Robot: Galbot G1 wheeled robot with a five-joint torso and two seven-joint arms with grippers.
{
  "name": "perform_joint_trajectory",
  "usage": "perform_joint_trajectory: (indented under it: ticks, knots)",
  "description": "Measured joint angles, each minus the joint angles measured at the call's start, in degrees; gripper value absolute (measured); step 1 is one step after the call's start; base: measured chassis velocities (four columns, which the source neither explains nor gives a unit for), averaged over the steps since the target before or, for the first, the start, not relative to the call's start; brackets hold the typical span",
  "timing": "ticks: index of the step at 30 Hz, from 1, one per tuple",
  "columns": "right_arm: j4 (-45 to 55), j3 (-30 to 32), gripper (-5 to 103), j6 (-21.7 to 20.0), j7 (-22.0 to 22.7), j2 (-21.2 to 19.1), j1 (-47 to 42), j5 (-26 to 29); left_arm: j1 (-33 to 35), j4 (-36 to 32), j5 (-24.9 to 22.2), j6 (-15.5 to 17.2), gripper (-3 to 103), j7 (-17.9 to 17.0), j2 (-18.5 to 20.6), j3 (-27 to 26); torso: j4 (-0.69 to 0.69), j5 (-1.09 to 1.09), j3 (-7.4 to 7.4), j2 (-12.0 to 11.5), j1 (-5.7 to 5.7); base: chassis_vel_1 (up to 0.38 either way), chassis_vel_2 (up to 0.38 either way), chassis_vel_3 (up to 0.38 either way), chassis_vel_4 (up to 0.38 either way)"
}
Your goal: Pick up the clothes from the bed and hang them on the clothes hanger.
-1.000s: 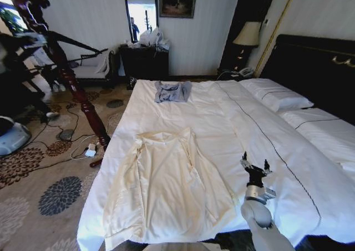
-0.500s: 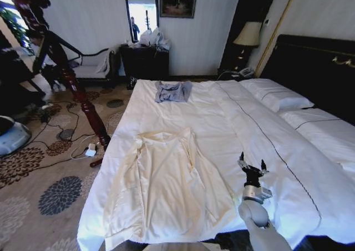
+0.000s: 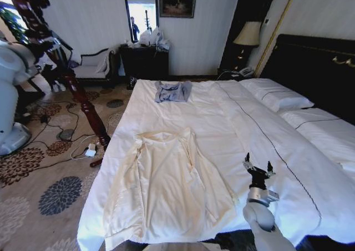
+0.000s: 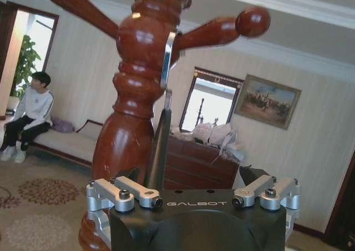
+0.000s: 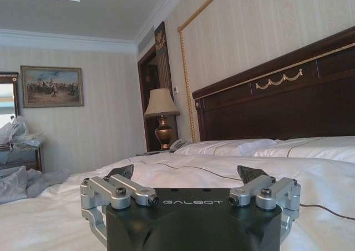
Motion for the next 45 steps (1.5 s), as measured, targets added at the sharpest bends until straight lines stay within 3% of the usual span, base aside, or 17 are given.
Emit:
perform_joint_trajectory:
  ticks: [7, 10, 12, 16, 19, 24, 26, 27, 30, 45]
  knots:
    - [0.06, 0.01, 100, 0.13, -0.02, -0.09, -0.06, 0.08, -0.64, 0.67, 0.01, 1.97, 101, -2.29, -0.95, 0.83, -0.01, 0.0, 0.0, 0.0, 0.0, 0.0, 0.0, 0.0, 0.0]
    - [-0.02, 0.12, 100, 0.14, -0.02, -0.31, -0.02, 0.19, -0.64, 0.49, -0.74, 2.9, 87, -3.39, -0.82, 0.86, 0.0, -0.01, 0.0, 0.0, -0.01, 0.0, 0.0, 0.0, 0.0]
    - [-0.1, 0.12, 100, 0.16, -0.02, -0.32, 0.01, 0.21, -0.6, 0.36, -1.35, 3.33, 87, -3.91, -0.79, 0.75, 0.0, -0.01, 0.0, 0.0, -0.01, 0.0, 0.0, 0.0, 0.0]
    - [-0.47, -0.1, 100, 0.17, -0.02, -0.28, 0.22, 0.22, -0.12, 0.11, -2.56, 4.22, 65, -5.16, -0.65, 0.27, -0.01, -0.01, 0.0, 0.0, -0.01, 0.0, 0.0, 0.0, 0.0]
    - [-0.56, -0.26, 100, 0.17, -0.03, -0.24, 0.41, 0.22, 0.25, -0.26, -2.95, 4.56, 59, -5.4, -0.49, -0.16, 0.0, -0.01, 0.0, 0.0, -0.01, 0.0, 0.0, 0.0, 0.0]
    - [-0.95, -0.39, 100, 0.12, -0.03, -0.3, 0.8, 0.23, 1.08, -1.36, -3.57, 5.04, 38, -5.51, -0.14, -0.92, -0.01, -0.01, 0.0, 0.0, -0.01, 0.0, 0.0, 0.0, 0.0]
    - [-1.06, -0.42, 100, 0.11, -0.02, -0.32, 0.88, 0.24, 1.38, -1.71, -3.68, 5.13, 38, -5.44, -0.02, -1.14, -0.01, -0.01, 0.0, 0.0, -0.01, 0.0, 0.0, 0.0, 0.0]
    - [-1.2, -0.45, 100, 0.09, -0.02, -0.34, 0.98, 0.27, 1.78, -2.17, -3.71, 5.18, 27, -5.26, 0.22, -1.39, -0.01, -0.01, 0.0, 0.0, 0.0, 0.0, 0.0, 0.0, 0.0]
    - [-1.39, -0.5, 100, 0.06, -0.01, -0.37, 1.11, 0.31, 2.22, -2.84, -3.74, 5.24, 19, -4.96, 0.55, -1.7, 0.0, -0.02, 0.0, 0.0, -0.01, 0.0, 0.0, 0.0, 0.0]
    - [-1.56, -0.39, 100, 0.01, 0.06, -0.64, 1.13, 0.48, 5.81, -13.27, -4.55, 3.34, 18, -2.89, 3.87, -5.27, -0.01, 0.0, 0.0, 0.0, -0.01, 0.0, 0.0, 0.0, 0.0]
